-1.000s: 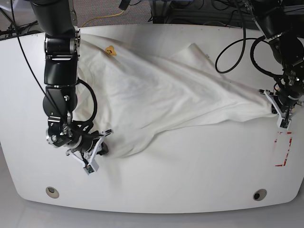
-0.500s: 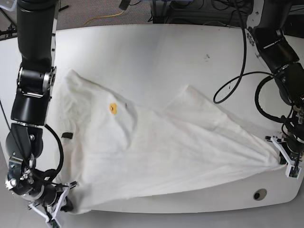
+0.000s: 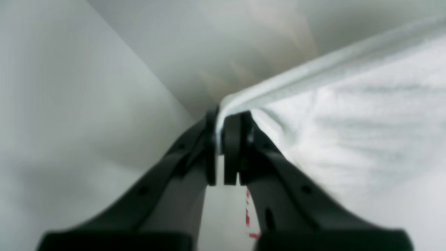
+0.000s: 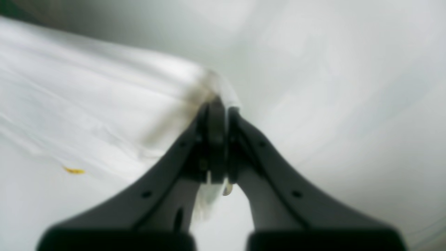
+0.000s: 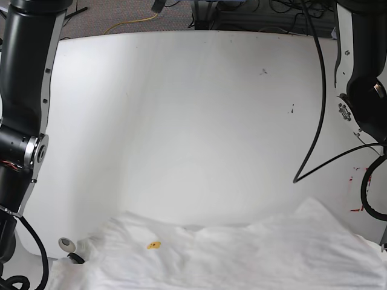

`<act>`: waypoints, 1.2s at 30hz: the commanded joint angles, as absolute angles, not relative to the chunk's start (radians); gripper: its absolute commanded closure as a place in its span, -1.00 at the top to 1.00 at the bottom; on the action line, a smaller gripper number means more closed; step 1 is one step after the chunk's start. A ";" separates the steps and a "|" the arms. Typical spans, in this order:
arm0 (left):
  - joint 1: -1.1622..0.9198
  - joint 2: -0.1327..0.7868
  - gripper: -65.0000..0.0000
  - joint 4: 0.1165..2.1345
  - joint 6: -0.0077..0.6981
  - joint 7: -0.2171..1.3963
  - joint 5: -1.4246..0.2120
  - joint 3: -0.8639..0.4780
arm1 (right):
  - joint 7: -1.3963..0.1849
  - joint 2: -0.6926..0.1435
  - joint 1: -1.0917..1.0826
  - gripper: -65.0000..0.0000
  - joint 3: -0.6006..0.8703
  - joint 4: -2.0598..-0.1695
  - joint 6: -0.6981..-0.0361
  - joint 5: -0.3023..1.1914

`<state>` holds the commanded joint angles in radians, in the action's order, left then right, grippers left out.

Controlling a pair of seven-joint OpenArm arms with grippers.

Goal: Fold the T-shirt properly
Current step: 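Lift the shirt with both grippers and swing it to flatten, then lay the shirt flat, dragging both grippers away from it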

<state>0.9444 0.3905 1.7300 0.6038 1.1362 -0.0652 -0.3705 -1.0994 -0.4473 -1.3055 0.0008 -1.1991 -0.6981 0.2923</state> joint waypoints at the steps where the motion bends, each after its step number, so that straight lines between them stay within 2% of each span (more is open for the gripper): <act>1: 0.952 0.392 -1.00 1.730 0.604 1.136 -0.065 -0.355 | -1.113 -0.452 -1.306 -1.00 0.002 -1.201 -0.698 0.294; 4: 0.949 0.392 -1.00 1.741 0.610 1.136 -0.067 -0.332 | -1.150 -0.460 -1.306 -1.00 0.008 -1.224 -0.698 0.295; 8: 0.835 0.392 -1.00 1.773 0.610 1.132 -0.070 -0.331 | -1.190 -0.460 -1.283 -1.00 0.019 -1.326 -0.698 0.295; 12: 0.700 0.386 -1.00 1.819 0.610 1.129 -0.070 -0.334 | -1.239 -0.452 -1.087 -1.00 0.127 -1.477 -0.698 0.295; 17: 0.515 0.378 -1.00 1.865 0.610 1.115 -0.071 -0.334 | -1.253 -0.426 -0.854 -1.00 0.168 -1.627 -0.698 0.295; 24: 0.252 0.321 -1.00 1.905 0.611 1.056 -0.073 -0.397 | -1.251 -0.338 -0.515 -1.00 0.298 -1.796 -0.698 0.295; 28: 0.153 0.275 -1.00 1.917 0.611 1.056 -0.073 -0.435 | -1.251 -0.306 -0.380 -1.00 0.346 -1.862 -0.698 0.295; 36: -0.002 0.271 -1.00 1.928 0.611 1.055 -0.073 -0.449 | -1.254 -0.291 -0.166 -1.00 0.389 -1.957 -0.698 0.295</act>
<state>-0.0023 0.2708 1.9279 0.6114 1.0549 -0.0729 -0.4488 -1.2543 -0.2908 -0.1665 0.3890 -1.9571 -0.6981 0.2954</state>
